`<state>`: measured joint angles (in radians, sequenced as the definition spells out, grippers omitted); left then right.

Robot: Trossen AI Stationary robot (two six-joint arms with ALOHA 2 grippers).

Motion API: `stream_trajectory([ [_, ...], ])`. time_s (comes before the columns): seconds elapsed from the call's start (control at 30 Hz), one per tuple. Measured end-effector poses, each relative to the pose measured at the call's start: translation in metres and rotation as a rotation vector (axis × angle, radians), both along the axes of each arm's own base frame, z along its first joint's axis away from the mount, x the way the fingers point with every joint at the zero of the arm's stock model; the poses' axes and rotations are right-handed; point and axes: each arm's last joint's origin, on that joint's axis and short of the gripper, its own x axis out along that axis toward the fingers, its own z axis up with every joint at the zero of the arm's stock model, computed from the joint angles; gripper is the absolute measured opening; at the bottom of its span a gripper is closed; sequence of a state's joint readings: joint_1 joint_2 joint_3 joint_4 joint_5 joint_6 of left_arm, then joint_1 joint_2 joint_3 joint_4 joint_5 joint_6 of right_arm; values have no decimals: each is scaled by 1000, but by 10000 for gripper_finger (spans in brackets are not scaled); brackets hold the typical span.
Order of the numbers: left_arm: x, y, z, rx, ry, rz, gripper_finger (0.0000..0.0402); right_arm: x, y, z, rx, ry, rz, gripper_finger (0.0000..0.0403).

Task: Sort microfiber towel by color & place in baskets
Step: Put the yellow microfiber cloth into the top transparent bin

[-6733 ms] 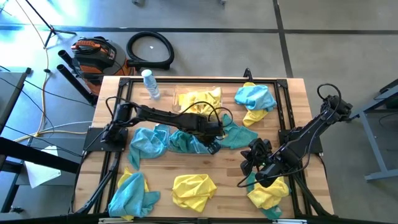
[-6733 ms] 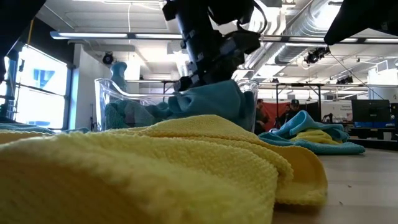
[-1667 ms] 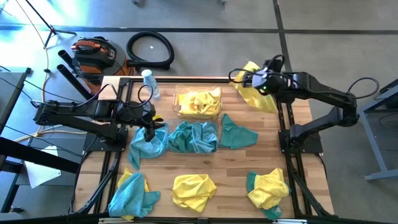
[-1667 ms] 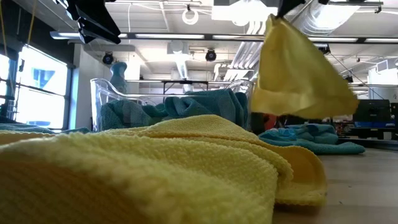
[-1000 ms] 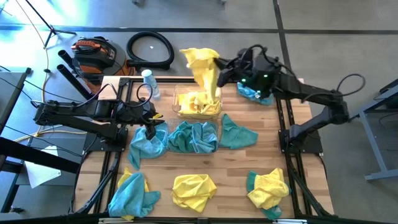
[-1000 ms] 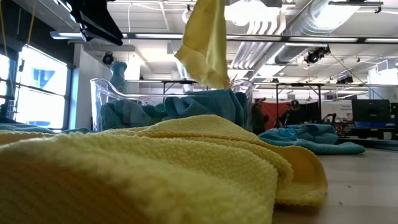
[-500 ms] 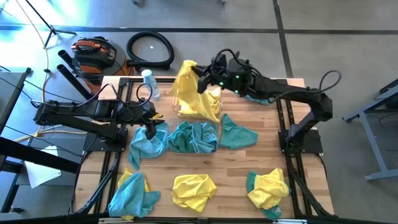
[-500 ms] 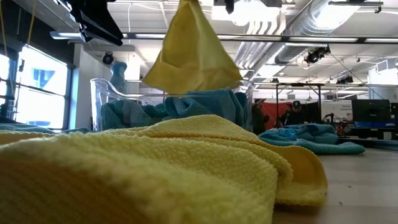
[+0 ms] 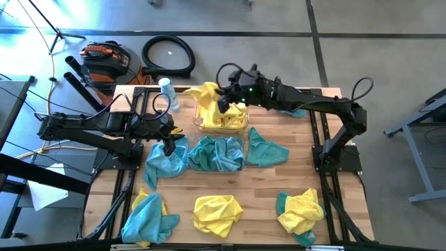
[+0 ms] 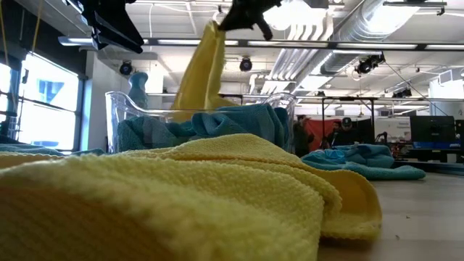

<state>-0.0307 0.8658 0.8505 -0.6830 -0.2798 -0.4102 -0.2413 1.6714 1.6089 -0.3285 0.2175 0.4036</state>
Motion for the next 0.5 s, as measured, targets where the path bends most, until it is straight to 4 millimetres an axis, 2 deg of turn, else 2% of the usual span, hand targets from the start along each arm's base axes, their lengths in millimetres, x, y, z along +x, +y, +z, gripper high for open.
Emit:
stream_trajectory([
  [0.1, 0, 0, 0, 0, 0, 0, 110, -7, -2, -9, 22, 109, -72, 0],
  [0.2, 0, 0, 0, 0, 0, 1, 110, -5, -12, -20, 49, 153, -59, 0],
  [0.33, 0, 0, 0, 5, 0, 5, 110, 10, -26, -41, 115, 165, 27, 0],
  [0.5, 0, 1, 0, 21, 0, 23, 110, 28, -41, -82, 176, 255, 44, 0],
])
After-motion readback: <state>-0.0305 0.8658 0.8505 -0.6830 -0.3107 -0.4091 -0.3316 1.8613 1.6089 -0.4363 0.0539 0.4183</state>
